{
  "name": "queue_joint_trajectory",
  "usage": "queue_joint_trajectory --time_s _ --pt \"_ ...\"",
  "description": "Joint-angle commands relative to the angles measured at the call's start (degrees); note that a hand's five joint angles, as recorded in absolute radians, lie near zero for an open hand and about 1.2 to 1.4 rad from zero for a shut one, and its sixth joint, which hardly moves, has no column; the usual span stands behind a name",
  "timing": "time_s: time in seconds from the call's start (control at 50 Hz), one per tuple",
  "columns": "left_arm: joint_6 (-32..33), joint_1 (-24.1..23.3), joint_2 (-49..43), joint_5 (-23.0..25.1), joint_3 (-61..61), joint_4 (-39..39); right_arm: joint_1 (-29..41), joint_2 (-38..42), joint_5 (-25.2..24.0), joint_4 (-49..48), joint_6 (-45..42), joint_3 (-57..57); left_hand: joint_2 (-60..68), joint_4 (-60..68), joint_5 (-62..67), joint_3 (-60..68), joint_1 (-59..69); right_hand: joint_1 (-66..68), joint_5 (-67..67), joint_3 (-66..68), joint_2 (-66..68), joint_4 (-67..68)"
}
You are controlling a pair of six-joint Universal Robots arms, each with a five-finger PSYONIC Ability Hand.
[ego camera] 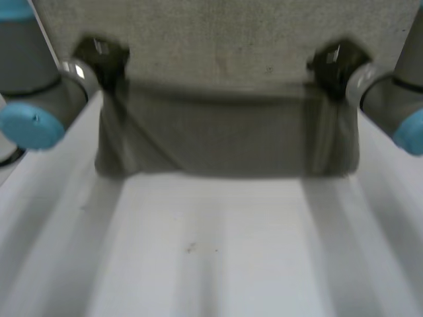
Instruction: Fold the towel.
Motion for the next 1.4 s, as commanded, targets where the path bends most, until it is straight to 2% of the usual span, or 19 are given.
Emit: queue_joint_trajectory --time_s 0.02,0.06,0.18,0.24,0.28,0.44,0.6,0.68,0.72,0.78,0.82,0.84,0.86,0.88,1.06,1.1,1.2,1.24,1.4 --pt "-5.6 -1.7 2.5 0.0 15.1 17.3 0.2 -8.0 1.6 -25.1 6.3 2.5 10.2 10.3 11.1 10.4 14.2 24.5 13.1 11.6 12.3 11.7" --pt "-10.3 -1.8 5.0 -0.5 12.1 21.7 0.2 -11.6 1.6 -30.3 6.5 7.7 10.2 10.3 11.1 10.4 14.2 24.5 13.1 11.6 12.3 11.7" --pt "-15.0 -0.9 8.2 -1.1 2.1 21.7 0.0 -13.3 1.1 -29.8 6.4 13.0 10.2 10.3 11.1 10.4 14.2 24.5 13.1 11.6 12.3 11.7" --pt "-15.7 0.3 9.5 -1.3 -6.4 21.7 -0.5 -12.7 0.9 -25.2 6.3 15.5 10.2 10.3 11.1 10.4 14.2 24.5 13.1 11.6 12.3 11.7" --pt "-16.0 1.4 10.5 -1.9 -16.3 21.7 -0.6 -10.3 0.2 -17.7 5.8 17.5 10.2 10.3 11.1 10.4 14.2 24.5 13.1 11.6 12.3 11.7" --pt "-16.1 0.8 10.0 -3.5 -37.6 21.9 -1.5 -1.0 -0.6 -0.8 1.5 24.2 10.2 10.3 11.1 10.4 14.2 24.5 13.1 11.6 12.3 11.7" --pt "-15.4 -1.5 9.9 -5.0 -48.8 20.5 -4.5 0.4 0.0 2.0 -1.1 28.8 10.2 10.3 11.1 10.4 14.2 24.5 13.1 11.6 12.3 11.7" --pt "-15.2 -4.0 11.3 -5.7 -51.0 17.3 -5.6 -1.5 -0.2 1.9 -0.9 29.9 10.2 10.3 11.1 10.4 14.2 24.5 13.1 11.6 12.3 11.7" --pt "-15.0 -5.8 14.1 -5.9 -52.1 12.7 -6.6 -3.8 -0.5 1.7 -0.9 31.4 -3.8 -3.8 -3.0 -3.7 0.2 24.5 13.1 11.6 12.3 11.7" --pt "-14.6 -6.1 15.5 -5.8 -52.3 10.2 -7.2 -4.5 -0.5 1.5 -0.9 32.4 -13.1 -13.1 -12.3 -13.0 -9.1 24.5 13.1 11.6 12.3 11.7" --pt "-12.9 -6.1 17.1 -5.7 -52.1 6.4 -7.7 -5.4 -0.6 0.8 -0.9 33.9 -33.9 -33.8 -33.0 -33.7 -29.9 24.5 13.1 11.6 12.3 11.7" --pt "-12.9 -6.1 17.1 -5.7 -52.1 6.4 -7.7 -5.4 -0.6 0.8 -0.9 33.9 -34.0 -33.9 -33.2 -33.9 -30.0 24.5 13.1 11.6 12.3 11.7" --pt "-11.5 -6.1 17.4 -5.6 -51.8 5.9 -7.8 -5.7 -0.6 0.3 -0.9 34.7 -49.3 -49.3 -48.5 -49.2 -45.3 24.5 13.1 11.6 12.3 11.7" --pt "-9.6 -5.7 17.6 -5.7 -51.2 6.0 -8.0 -5.9 -0.6 -0.5 -0.9 35.6 -57.1 -57.1 -56.3 -57.0 -53.1 24.5 13.1 11.6 12.3 11.7" --pt "1.6 -4.0 16.9 -4.6 -45.7 8.4 -8.1 -5.8 -0.6 -4.4 -1.1 38.7 -56.9 -56.8 -56.0 -56.7 -52.9 24.5 13.1 11.6 12.3 11.7" --pt "3.3 -3.8 16.4 -3.2 -44.5 9.1 -8.1 -5.8 -0.6 -4.7 -1.1 39.0 -56.5 -56.5 -55.7 -56.4 -52.5 24.5 13.1 11.6 12.3 11.7" --pt "8.2 -2.1 12.1 7.2 -41.3 10.0 -8.0 -5.4 -0.6 -6.1 -1.1 40.2 -52.5 -52.5 -51.7 -52.4 -48.5 24.5 13.1 11.6 12.3 11.7" --pt "9.2 -1.8 10.5 9.2 -40.2 9.8 -7.9 -5.3 -0.6 -6.6 -1.1 40.3 -49.8 -49.8 -49.0 -49.7 -45.8 24.5 13.1 11.6 12.3 11.7" --pt "11.0 -1.0 6.9 11.4 -38.0 5.2 -7.8 -4.5 -0.6 -7.2 -1.3 41.1 -44.4 -44.4 -43.6 -44.3 -40.4 24.5 13.1 11.6 12.3 11.7"
